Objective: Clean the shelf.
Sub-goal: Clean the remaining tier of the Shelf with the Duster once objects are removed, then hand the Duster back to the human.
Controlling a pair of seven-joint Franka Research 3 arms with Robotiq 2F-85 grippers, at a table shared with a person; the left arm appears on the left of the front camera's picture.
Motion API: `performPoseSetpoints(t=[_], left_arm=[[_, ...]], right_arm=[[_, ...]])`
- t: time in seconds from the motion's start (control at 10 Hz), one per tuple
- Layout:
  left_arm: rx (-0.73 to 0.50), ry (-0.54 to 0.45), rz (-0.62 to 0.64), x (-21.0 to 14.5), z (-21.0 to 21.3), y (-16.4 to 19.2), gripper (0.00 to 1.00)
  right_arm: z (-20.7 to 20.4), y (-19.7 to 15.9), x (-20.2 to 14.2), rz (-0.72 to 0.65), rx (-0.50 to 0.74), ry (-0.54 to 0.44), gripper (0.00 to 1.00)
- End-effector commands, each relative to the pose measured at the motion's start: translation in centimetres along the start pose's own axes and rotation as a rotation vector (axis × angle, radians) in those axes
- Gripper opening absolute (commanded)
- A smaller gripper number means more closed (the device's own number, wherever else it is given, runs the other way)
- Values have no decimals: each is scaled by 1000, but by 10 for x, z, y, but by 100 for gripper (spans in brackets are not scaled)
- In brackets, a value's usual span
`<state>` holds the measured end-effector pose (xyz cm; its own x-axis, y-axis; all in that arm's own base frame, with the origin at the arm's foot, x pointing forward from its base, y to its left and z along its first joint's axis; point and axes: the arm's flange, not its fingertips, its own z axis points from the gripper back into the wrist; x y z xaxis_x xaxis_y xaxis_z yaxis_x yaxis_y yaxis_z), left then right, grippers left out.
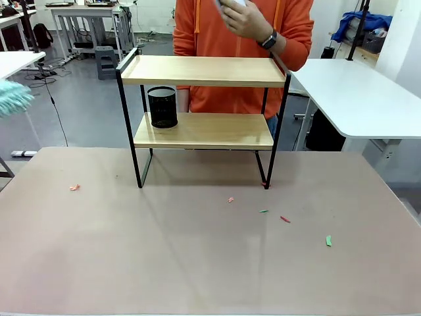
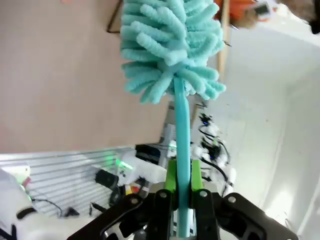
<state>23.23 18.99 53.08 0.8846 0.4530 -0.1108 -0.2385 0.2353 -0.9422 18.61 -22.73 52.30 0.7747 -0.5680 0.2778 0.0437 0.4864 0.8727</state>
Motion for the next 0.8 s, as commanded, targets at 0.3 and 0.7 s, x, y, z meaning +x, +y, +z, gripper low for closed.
performPoseSetpoints(t=[0.3,0.7], left_arm=[[-57,4,-4,-22,30,-9,12],[-57,4,-4,-22,30,-9,12]], right_arm=[[-1,2,3,26,27,-14,100],[-1,2,3,26,27,-14,100]])
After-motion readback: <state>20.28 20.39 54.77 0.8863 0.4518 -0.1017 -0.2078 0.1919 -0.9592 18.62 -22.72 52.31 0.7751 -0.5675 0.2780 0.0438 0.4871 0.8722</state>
